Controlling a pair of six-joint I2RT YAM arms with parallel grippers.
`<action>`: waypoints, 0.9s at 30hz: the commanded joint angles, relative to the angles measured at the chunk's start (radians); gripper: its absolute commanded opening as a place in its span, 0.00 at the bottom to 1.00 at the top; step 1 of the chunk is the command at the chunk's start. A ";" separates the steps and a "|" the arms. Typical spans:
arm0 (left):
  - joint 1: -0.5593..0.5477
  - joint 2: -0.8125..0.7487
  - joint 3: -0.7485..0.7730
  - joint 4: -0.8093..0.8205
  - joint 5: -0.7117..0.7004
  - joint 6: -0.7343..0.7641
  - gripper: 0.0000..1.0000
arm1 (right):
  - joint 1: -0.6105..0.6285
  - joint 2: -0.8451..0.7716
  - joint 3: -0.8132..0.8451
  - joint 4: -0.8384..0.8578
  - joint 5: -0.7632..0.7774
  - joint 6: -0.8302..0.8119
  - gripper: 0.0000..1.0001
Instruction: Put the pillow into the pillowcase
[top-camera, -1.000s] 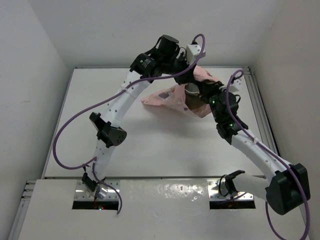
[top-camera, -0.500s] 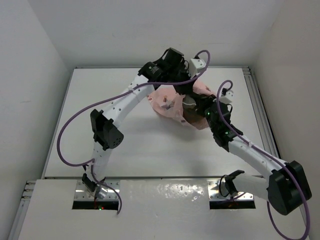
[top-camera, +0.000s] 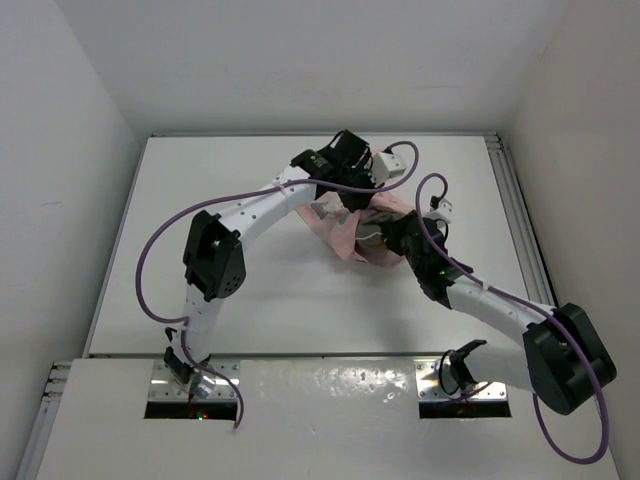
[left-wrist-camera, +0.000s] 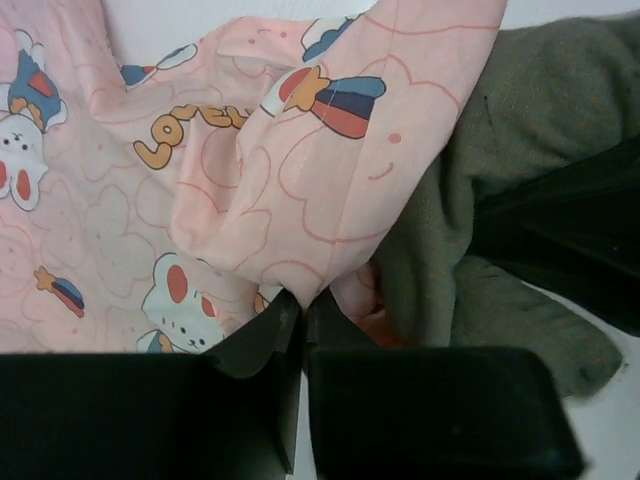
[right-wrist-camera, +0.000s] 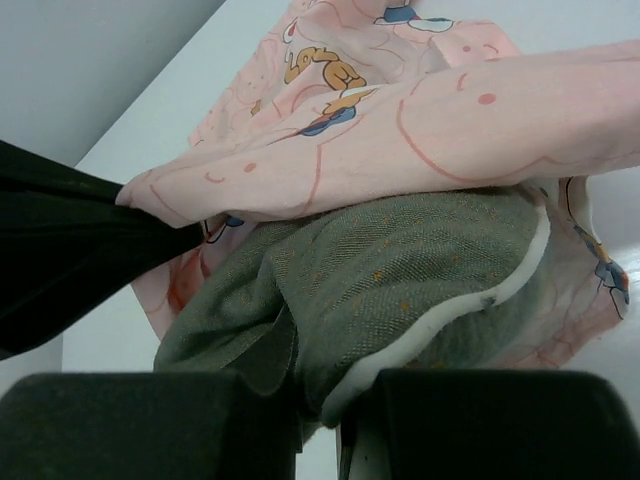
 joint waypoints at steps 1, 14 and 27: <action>-0.010 -0.052 0.022 0.021 0.049 0.018 0.00 | 0.009 -0.003 -0.002 0.053 0.009 0.022 0.00; -0.010 -0.107 0.557 -0.133 0.396 -0.120 0.00 | 0.001 -0.055 0.293 -0.079 0.066 -0.240 0.00; -0.010 -0.116 0.756 -0.113 0.013 -0.085 0.00 | -0.094 -0.239 0.749 -0.733 -0.100 -0.588 0.77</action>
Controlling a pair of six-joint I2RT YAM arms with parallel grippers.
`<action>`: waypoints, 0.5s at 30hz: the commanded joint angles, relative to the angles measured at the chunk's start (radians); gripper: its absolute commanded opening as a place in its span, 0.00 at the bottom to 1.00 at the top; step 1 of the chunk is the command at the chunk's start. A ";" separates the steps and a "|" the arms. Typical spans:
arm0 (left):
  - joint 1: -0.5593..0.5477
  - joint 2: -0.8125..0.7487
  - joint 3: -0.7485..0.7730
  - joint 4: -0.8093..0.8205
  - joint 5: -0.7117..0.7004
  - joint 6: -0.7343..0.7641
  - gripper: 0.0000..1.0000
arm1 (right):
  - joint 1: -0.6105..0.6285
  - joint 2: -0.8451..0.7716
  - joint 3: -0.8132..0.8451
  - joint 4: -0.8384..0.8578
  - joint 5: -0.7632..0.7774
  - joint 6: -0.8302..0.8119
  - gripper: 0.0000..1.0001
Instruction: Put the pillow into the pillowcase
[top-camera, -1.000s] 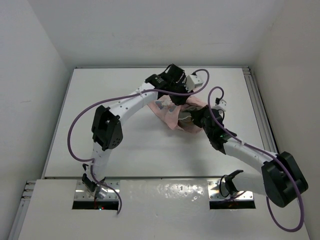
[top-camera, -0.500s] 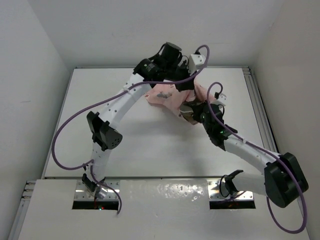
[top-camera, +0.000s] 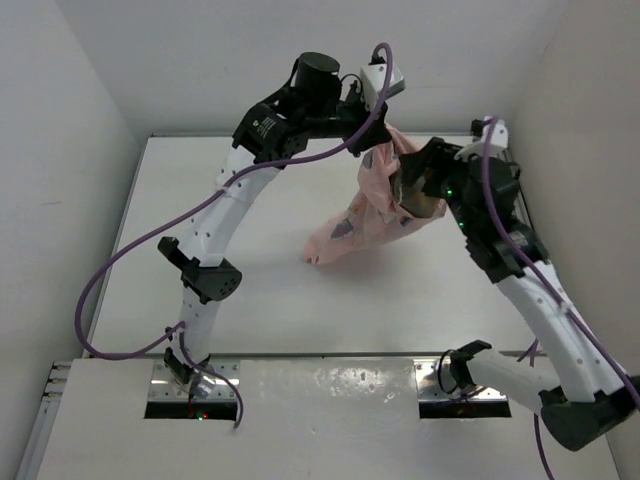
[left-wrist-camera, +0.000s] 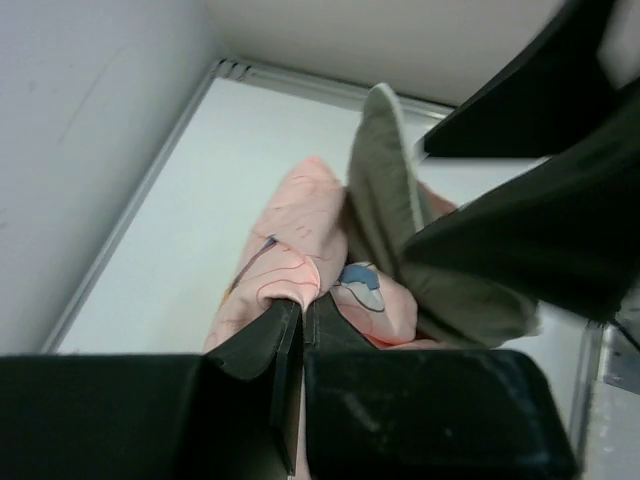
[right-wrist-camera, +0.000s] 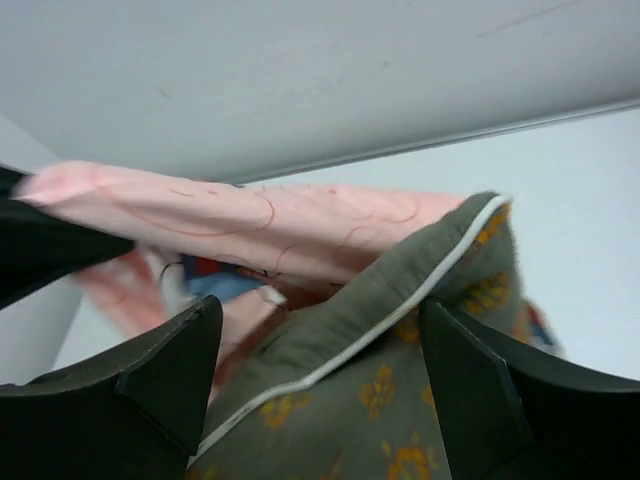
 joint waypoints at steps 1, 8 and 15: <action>-0.010 -0.084 0.054 0.090 -0.185 0.079 0.00 | -0.026 -0.065 0.170 -0.237 -0.048 -0.149 0.77; -0.010 -0.093 0.026 0.035 0.010 0.177 0.00 | -0.029 -0.081 0.252 -0.400 -0.031 -0.205 0.89; -0.010 -0.113 0.029 -0.026 0.069 0.268 0.00 | -0.098 0.071 0.237 -0.336 -0.264 -0.339 0.99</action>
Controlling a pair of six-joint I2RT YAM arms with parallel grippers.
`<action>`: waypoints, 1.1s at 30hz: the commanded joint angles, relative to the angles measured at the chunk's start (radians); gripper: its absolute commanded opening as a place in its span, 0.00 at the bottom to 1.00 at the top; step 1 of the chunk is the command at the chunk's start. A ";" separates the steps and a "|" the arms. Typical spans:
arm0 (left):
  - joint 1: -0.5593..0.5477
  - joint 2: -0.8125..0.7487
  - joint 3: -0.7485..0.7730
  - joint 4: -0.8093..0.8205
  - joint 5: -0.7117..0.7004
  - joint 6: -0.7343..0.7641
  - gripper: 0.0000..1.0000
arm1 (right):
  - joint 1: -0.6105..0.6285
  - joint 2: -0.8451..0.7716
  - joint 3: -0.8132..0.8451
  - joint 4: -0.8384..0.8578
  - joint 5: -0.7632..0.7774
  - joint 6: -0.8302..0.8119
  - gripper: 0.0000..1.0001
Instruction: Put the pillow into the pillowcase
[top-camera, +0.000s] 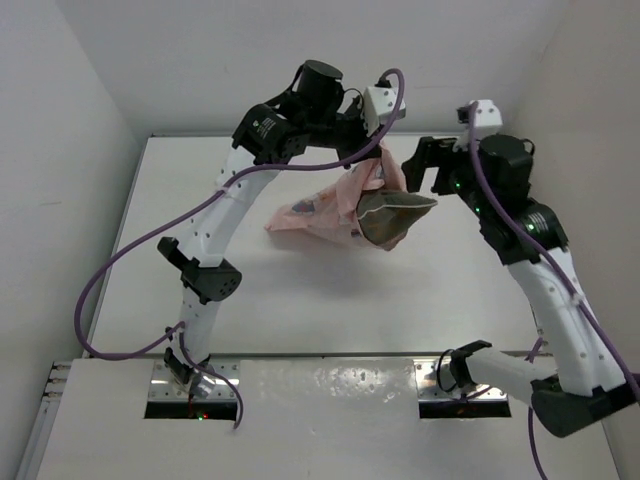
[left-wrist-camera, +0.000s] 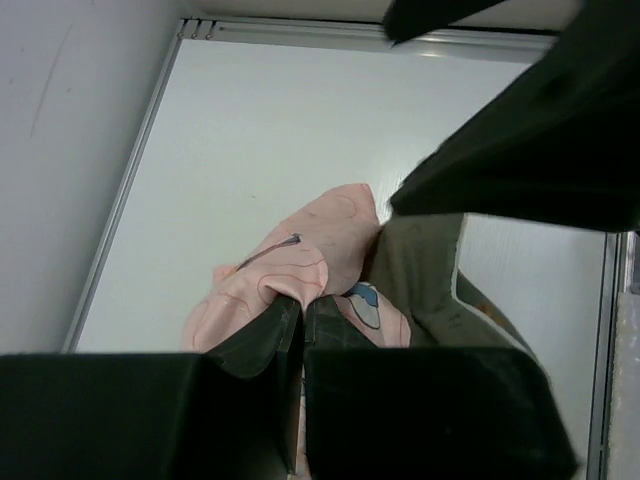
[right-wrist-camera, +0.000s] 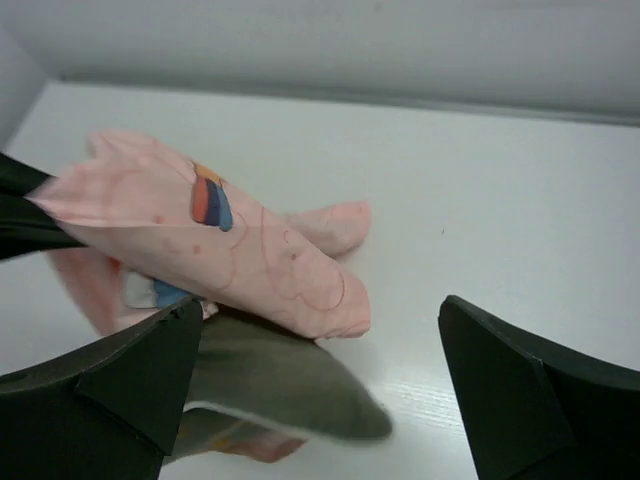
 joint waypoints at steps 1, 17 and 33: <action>-0.004 -0.120 0.027 0.093 0.076 0.093 0.00 | -0.037 0.058 -0.062 0.081 -0.199 -0.150 0.99; -0.004 -0.166 -0.037 0.000 0.012 0.270 0.00 | -0.106 0.035 -0.480 0.531 -0.494 -0.037 0.67; -0.004 -0.171 -0.294 0.192 -0.417 0.133 0.00 | -0.120 -0.168 -0.258 0.293 -0.457 0.005 0.00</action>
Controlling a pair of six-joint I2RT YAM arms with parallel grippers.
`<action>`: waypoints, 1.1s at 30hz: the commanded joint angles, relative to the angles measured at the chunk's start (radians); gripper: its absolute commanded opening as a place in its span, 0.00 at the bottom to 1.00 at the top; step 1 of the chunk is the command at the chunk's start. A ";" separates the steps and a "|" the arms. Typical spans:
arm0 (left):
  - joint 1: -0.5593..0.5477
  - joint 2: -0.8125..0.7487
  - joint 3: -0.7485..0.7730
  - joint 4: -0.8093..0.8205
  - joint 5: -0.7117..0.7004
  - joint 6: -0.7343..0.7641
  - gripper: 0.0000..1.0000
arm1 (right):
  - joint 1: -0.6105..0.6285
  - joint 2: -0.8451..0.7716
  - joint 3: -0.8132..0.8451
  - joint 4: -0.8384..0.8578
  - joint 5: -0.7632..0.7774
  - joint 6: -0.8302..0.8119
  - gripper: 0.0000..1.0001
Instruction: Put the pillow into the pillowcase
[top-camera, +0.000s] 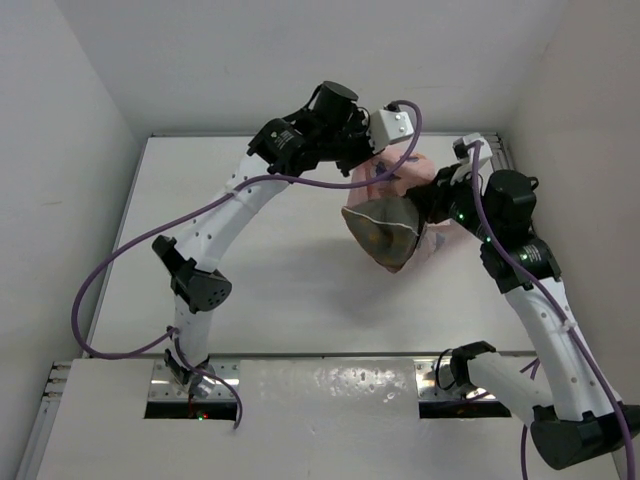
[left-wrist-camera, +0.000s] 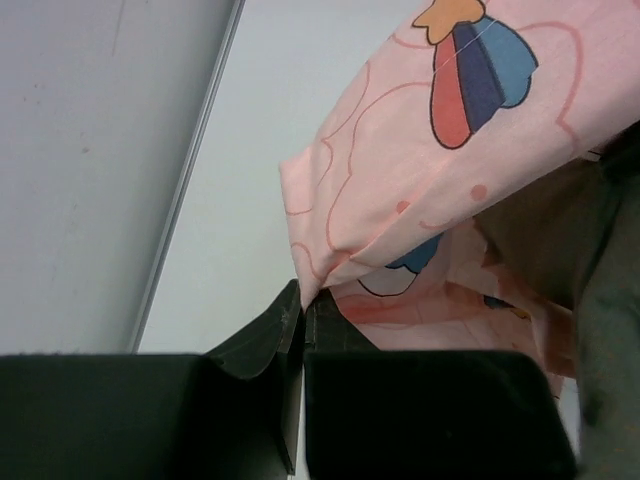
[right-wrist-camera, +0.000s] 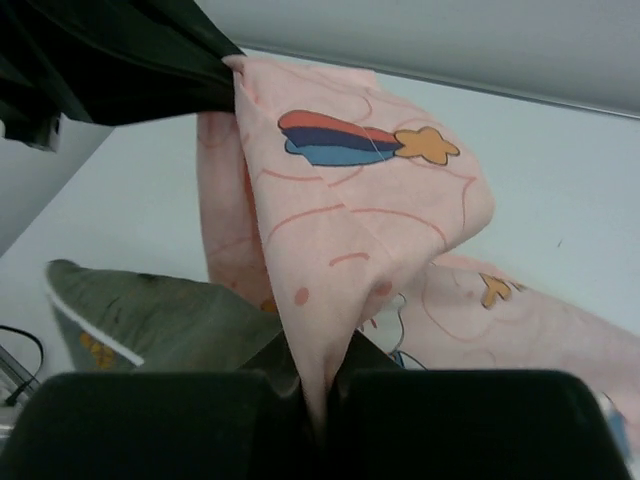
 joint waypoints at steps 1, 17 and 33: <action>0.030 -0.072 0.006 0.070 -0.033 -0.029 0.00 | 0.000 -0.029 0.116 0.032 -0.007 0.051 0.00; 0.030 -0.098 -0.507 0.200 0.080 0.014 0.63 | 0.000 -0.001 0.081 0.088 -0.073 0.100 0.00; 0.031 -0.079 -0.631 0.103 0.133 -0.006 0.00 | -0.003 -0.010 0.061 0.065 -0.052 0.100 0.00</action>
